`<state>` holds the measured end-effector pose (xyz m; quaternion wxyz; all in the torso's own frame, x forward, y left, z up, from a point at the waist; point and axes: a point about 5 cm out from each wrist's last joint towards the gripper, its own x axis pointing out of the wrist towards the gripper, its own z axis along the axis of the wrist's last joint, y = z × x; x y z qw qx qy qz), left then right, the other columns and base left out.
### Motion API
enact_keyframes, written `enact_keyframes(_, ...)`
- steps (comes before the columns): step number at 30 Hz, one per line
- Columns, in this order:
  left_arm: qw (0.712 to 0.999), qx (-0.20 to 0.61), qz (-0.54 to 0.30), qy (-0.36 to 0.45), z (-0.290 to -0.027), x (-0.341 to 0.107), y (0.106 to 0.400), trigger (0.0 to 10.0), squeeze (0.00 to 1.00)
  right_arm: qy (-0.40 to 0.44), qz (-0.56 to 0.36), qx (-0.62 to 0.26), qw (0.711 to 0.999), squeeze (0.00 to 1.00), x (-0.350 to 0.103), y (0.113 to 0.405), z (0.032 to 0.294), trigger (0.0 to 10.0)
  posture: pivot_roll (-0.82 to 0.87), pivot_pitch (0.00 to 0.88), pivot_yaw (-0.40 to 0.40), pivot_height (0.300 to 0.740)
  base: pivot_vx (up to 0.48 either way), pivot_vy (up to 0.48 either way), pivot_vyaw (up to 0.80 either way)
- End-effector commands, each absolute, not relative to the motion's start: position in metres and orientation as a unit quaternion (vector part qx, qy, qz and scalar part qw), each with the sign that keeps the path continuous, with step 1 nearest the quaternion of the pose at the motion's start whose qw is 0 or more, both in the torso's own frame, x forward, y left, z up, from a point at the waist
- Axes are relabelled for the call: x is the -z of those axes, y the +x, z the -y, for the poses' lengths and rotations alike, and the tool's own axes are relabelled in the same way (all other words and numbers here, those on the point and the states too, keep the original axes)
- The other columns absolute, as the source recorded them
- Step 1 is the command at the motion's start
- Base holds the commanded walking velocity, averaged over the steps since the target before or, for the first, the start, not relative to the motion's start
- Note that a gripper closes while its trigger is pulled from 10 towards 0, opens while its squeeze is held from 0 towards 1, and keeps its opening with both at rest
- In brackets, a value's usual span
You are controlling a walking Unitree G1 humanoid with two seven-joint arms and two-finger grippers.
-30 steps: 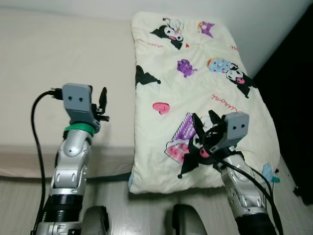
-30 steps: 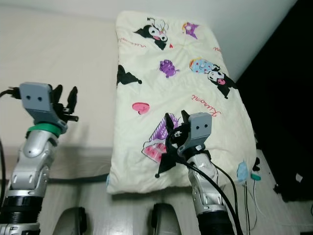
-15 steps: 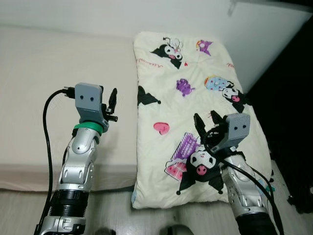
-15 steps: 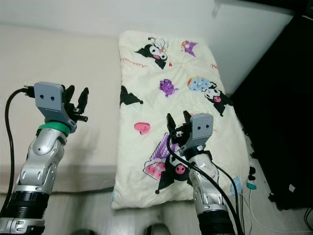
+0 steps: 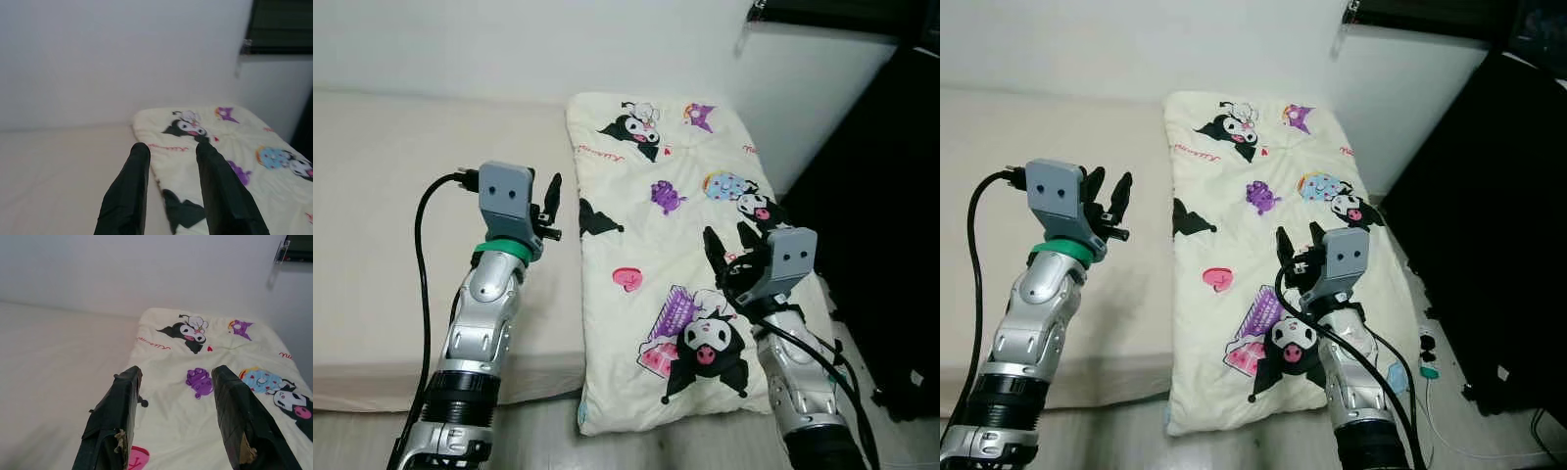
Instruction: Clean up the room
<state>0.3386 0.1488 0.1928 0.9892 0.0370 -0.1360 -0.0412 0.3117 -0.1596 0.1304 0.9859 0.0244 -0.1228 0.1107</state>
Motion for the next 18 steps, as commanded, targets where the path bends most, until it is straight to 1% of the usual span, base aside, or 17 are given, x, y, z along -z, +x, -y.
enact_keyframes(1,0.99,0.05,0.129,0.041,-0.145,-0.188,0.339,10.0,0.0,0.028,0.105,-0.108,0.988,0.0,-0.122,0.311,0.161,10.0,0.07,0.009,-0.052,0.74,0.0,0.0,0.0)
enact_keyframes(6,0.99,0.05,0.129,0.04,-0.145,-0.187,0.339,10.0,0.0,0.032,0.1,-0.11,0.988,0.0,-0.12,0.311,0.159,10.0,0.07,0.011,-0.05,0.74,0.0,0.0,0.0)
enact_keyframes(10,0.99,0.055,0.125,0.046,-0.144,-0.184,0.336,10.0,0.0,0.032,0.097,-0.122,0.987,0.0,-0.117,0.31,0.152,10.0,0.08,0.014,-0.045,0.74,0.0,0.0,0.0)
enact_keyframes(18,0.99,0.057,0.124,0.047,-0.143,-0.184,0.336,10.0,0.0,0.032,0.1,-0.122,0.987,0.0,-0.119,0.311,0.15,10.0,0.08,0.017,-0.042,0.74,0.0,0.0,0.0)
